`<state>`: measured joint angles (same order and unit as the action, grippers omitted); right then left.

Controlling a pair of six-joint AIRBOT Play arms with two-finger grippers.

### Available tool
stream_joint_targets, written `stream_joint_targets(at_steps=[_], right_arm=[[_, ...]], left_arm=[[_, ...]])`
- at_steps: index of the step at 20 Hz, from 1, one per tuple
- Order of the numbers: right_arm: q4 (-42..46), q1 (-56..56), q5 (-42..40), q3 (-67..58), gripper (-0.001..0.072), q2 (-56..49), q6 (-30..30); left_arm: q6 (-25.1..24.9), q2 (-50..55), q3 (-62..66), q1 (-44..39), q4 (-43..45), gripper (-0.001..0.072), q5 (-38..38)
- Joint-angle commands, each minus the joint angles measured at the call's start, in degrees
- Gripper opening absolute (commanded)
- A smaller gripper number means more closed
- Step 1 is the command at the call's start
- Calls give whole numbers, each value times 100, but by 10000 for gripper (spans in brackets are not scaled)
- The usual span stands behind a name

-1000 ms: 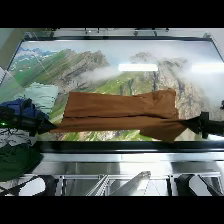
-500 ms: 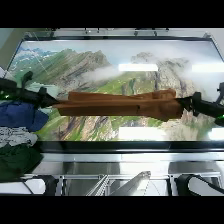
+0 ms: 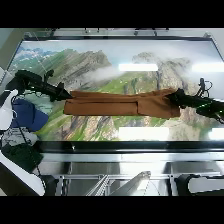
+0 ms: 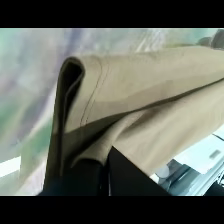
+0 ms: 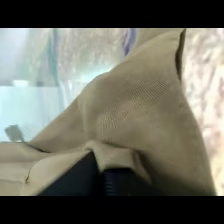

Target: Fold the shirts.

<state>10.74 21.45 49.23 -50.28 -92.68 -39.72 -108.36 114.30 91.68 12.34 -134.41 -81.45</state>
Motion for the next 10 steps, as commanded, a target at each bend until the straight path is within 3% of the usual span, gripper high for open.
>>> stream_joint_targets(at_steps=[1, 2, 3, 5, 6, 8, 10], right_arm=[[48, -26, 92, -85, 294, -109, 92], [264, 39, 234, -157, 293, -76, 72], [636, 166, 461, -289, 314, -2, 2], [1801, 474, 839, -708, 596, 229, -815], [2529, 625, 909, -951, 690, 363, -1298], [3510, 815, 960, -1353, 707, 426, -2028], [3622, 850, 975, -1467, 708, 313, -2120]], left_arm=[[42, 144, 227, -70, -22, 350, -179], [42, 70, 227, -70, -13, 495, -323], [42, -17, 227, -9, -20, 583, -431], [46, -256, 227, 173, -20, 594, -562], [48, -413, 227, 282, -17, 594, -608], [190, -754, 227, 509, -22, 593, -625], [234, -1088, 227, 654, -24, 552, -601]])
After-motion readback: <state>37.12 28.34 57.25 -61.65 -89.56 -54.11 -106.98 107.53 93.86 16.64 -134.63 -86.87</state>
